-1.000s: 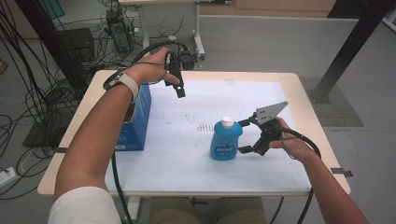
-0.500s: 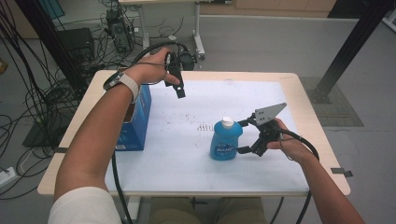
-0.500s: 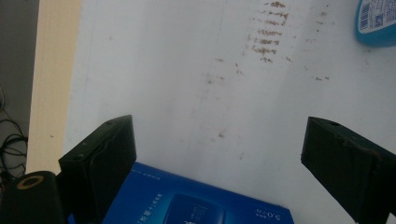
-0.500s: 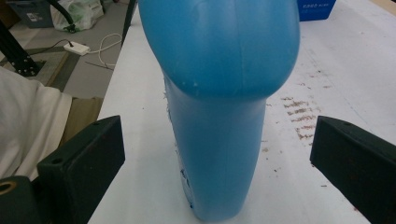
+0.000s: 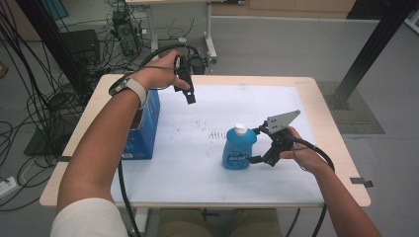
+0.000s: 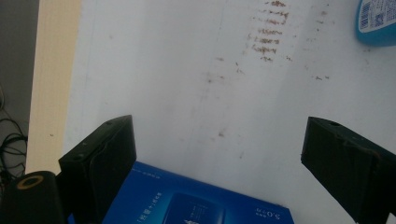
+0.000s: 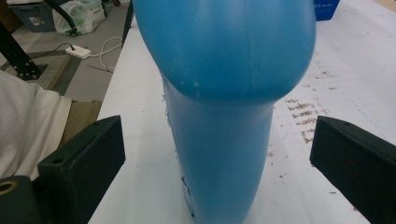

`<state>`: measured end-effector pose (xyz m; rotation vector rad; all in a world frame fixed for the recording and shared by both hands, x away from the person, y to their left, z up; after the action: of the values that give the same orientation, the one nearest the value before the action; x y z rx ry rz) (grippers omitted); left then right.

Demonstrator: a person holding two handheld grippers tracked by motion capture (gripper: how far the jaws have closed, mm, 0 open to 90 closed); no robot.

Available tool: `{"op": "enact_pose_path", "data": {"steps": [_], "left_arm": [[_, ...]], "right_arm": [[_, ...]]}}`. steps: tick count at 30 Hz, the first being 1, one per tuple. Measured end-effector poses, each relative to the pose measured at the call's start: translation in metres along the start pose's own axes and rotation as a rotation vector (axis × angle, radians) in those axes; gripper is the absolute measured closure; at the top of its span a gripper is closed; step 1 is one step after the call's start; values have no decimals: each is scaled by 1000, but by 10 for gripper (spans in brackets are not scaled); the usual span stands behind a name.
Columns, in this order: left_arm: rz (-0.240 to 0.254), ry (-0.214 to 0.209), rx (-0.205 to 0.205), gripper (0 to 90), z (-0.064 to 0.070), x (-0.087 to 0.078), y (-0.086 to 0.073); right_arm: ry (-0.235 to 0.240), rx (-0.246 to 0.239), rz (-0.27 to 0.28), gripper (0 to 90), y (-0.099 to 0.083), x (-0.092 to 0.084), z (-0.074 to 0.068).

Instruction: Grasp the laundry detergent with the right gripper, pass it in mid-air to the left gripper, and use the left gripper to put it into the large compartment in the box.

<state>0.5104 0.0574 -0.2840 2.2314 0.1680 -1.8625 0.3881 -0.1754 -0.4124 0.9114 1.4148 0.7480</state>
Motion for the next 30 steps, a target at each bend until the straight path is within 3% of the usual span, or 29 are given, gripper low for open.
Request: {"op": "enact_pose_path", "data": {"steps": [30], "left_arm": [[-2, -1, -5, 106, 0, 1, -2]], "right_arm": [[2, -4, 3, 32, -2, 9, -1]]}}
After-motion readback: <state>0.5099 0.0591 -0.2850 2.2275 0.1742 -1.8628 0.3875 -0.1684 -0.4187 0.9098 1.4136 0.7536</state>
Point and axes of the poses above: each handheld gripper's, and its own axes: x roughly forward along the jaws, y roughly out of its top, z roughly to its right, the point moved 6 cm from there along x, roughly forward along the jaws
